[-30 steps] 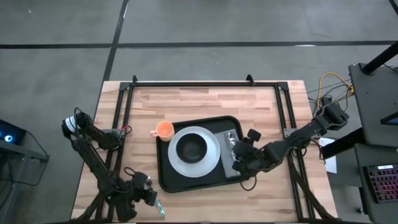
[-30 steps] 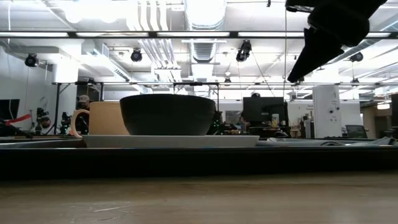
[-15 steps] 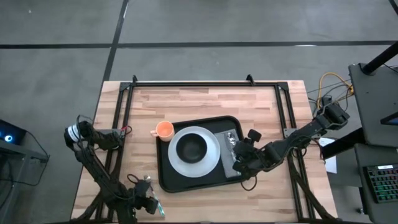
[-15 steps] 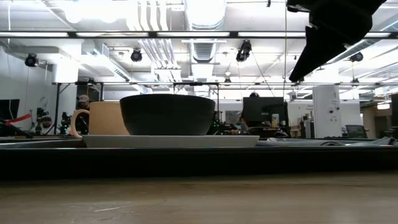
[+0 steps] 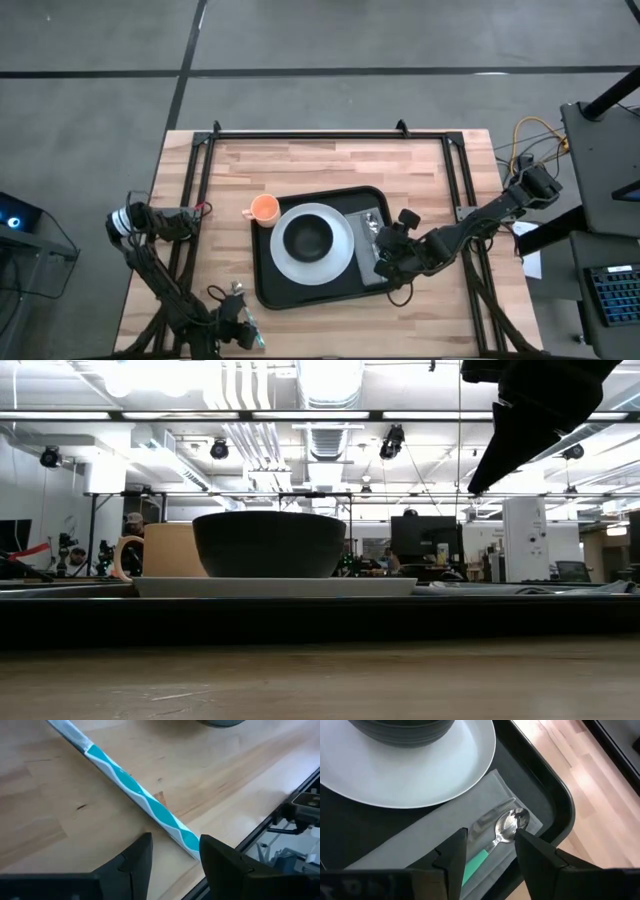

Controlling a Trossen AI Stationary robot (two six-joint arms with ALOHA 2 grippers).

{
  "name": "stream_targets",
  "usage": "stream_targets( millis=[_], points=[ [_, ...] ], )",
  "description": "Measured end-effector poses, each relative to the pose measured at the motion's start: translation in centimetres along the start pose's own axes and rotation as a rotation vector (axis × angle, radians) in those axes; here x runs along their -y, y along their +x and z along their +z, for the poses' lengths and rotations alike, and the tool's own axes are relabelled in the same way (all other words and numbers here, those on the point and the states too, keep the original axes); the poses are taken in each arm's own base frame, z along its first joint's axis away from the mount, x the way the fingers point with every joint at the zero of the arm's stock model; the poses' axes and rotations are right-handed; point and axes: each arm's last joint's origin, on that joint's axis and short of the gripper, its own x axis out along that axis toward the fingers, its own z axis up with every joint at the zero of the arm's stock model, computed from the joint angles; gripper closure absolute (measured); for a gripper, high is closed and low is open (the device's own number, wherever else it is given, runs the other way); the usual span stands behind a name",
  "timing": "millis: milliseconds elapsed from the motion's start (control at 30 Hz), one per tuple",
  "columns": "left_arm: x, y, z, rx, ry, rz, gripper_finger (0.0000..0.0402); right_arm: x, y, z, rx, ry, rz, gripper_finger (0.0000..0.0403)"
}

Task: Set up tray
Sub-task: Put the white patterned fork beside the white patterned knife on the gray napkin on the black serving tray

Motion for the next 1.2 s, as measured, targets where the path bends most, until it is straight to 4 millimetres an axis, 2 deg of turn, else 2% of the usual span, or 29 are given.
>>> stream_targets(
  millis=[233, 400, 700, 900, 1200],
  points=[
    [0.0, 0.3, 0.5, 0.097, 0.016, -0.051, 0.0257, 0.0, 0.0, 0.0, 0.002, -0.001, -0.001, 0.0248],
    [0.2, 0.4, 0.6, 0.094, 0.012, -0.050, 0.0257, 0.0, 0.0, 0.0, 0.007, -0.033, -0.003, 0.0252],
    [0.6, 0.0, -0.6, -0.111, 0.023, -0.012, 0.0257, 0.1, 0.1, 0.0, 0.007, -0.083, -0.009, 0.0252],
    [2.8, -1.5, -1.7, -0.384, 0.380, 0.020, 0.0257, 0.2, 0.2, 0.1, 0.004, -0.086, -0.015, 0.0252],
    [5.8, -4.7, -1.0, -0.383, 1.156, 0.221, 0.0257, 0.4, 0.5, 0.4, -0.006, -0.074, -0.012, 0.0252]
  ],
)
